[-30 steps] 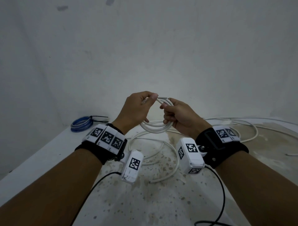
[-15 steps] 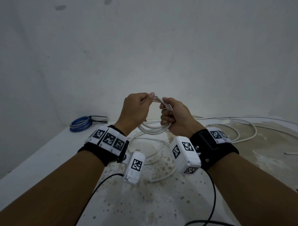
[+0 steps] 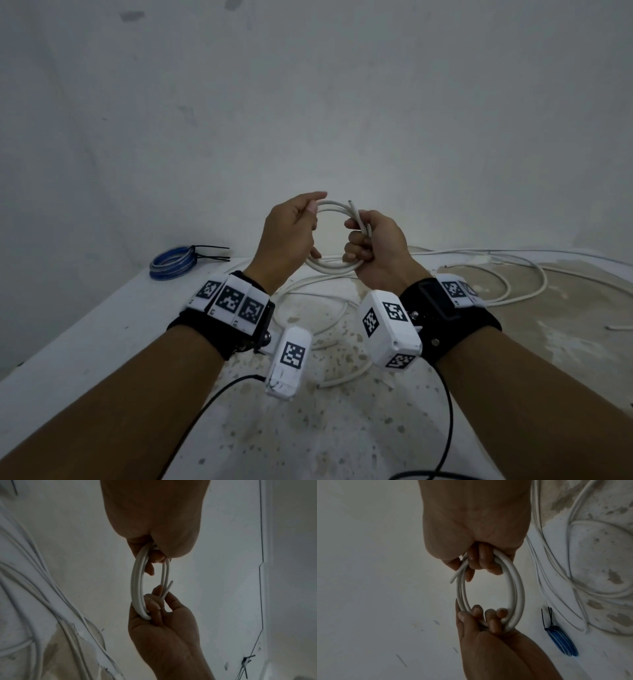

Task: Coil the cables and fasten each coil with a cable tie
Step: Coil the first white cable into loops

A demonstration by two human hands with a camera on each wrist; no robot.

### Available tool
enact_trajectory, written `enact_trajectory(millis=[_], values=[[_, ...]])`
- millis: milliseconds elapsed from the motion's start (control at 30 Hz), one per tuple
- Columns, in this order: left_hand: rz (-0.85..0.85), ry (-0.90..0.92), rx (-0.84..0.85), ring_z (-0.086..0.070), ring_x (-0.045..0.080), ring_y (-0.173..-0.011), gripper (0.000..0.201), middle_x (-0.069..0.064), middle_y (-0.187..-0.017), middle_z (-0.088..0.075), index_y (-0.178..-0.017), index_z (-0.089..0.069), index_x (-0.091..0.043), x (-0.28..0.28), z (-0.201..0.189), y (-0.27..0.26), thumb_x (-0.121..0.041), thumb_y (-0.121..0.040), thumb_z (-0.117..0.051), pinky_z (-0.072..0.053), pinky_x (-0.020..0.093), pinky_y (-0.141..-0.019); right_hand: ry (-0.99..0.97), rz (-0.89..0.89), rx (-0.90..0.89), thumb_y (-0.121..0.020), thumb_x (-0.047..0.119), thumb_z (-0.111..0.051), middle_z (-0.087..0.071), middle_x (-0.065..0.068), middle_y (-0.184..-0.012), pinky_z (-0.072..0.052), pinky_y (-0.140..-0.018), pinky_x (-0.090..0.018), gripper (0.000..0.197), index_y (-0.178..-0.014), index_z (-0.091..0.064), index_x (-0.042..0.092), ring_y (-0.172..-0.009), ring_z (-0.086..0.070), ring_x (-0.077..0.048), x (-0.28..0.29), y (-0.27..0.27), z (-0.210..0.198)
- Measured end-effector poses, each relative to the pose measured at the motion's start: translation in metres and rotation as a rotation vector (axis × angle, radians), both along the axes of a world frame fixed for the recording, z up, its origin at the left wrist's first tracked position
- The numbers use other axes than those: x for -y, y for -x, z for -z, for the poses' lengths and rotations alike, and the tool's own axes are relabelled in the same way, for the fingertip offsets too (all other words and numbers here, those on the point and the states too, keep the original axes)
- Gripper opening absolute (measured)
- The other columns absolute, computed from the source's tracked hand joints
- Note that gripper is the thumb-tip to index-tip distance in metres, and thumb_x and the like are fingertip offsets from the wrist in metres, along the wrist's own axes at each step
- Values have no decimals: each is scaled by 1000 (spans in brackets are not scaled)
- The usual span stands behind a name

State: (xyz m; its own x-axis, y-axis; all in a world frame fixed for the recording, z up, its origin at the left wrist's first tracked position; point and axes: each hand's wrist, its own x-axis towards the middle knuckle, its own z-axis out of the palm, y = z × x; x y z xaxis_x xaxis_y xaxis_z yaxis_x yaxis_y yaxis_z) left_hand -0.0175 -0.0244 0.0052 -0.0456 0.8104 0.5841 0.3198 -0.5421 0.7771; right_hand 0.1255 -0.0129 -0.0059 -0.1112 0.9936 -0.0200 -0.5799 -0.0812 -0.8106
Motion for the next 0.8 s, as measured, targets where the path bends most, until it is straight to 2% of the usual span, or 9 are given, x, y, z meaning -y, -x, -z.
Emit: enact_trajectory(millis=[100,167,233,300,367,433,500,700,800], values=[[-19,34,-96,-49,4,-47,29,-4,-70,-54,-116,-66,-16,2,-5,1,-32,-102,-46,-53,29,-49,-59,25,97,-98,21,-48,-27,4,-47,-27,-40,-24,27,-76,-55,7,-37,-20,-11,1,2,1],[-53,30,-234,-54,4,-53,31,-4,-83,-64,-106,-65,-18,0,-12,2,-42,-100,-47,-52,27,-51,-111,32,191,-99,21,-50,-27,5,-47,-26,-42,-25,27,-77,-57,7,-37,-23,-10,4,3,2],[-114,-40,-407,-58,3,-67,29,-10,-87,-66,-103,-66,-24,-3,-16,3,-46,-98,-49,-49,23,-62,-157,31,265,-99,22,-51,-28,6,-46,-26,-43,-25,28,-77,-58,6,-37,-25,-9,6,5,0],[-179,-116,-484,-59,4,-76,25,-16,-81,-65,-101,-68,-27,-6,-16,3,-44,-97,-51,-45,23,-70,-190,21,291,-99,22,-52,-27,6,-46,-26,-44,-25,27,-80,-60,5,-37,-26,-9,7,7,-3],[-220,-164,-464,-60,2,-77,24,-18,-77,-64,-99,-71,-25,-9,-14,3,-39,-98,-52,-44,23,-71,-196,-5,269,-100,24,-50,-27,4,-48,-27,-43,-25,30,-85,-63,2,-38,-25,-10,7,7,-5],[-248,-196,-442,-57,-5,-69,24,-20,-69,-61,-96,-72,-23,-10,-11,2,-36,-99,-52,-39,17,-65,-177,-39,215,-102,31,-46,-28,4,-49,-29,-42,-24,39,-90,-67,0,-40,-23,-10,6,5,-5],[-255,-213,-424,-55,-8,-64,24,-21,-65,-60,-94,-73,-23,-10,-9,0,-35,-99,-52,-37,16,-63,-162,-62,186,-102,35,-44,-28,4,-49,-29,-42,-24,44,-91,-69,1,-41,-21,-10,5,4,-4],[-212,-232,-382,-63,1,-76,26,-15,-79,-72,-98,-75,-21,-9,-6,0,-33,-98,-52,-49,24,-76,-134,-119,143,-100,47,-40,-26,3,-49,-28,-45,-25,56,-97,-69,0,-40,-22,-11,3,1,-3],[-195,-225,-389,-60,-2,-70,24,-20,-69,-66,-96,-73,-20,-8,-7,0,-31,-98,-52,-45,21,-69,-157,-52,208,-102,36,-45,-27,4,-48,-27,-44,-25,45,-91,-69,0,-41,-23,-11,4,2,-3]])
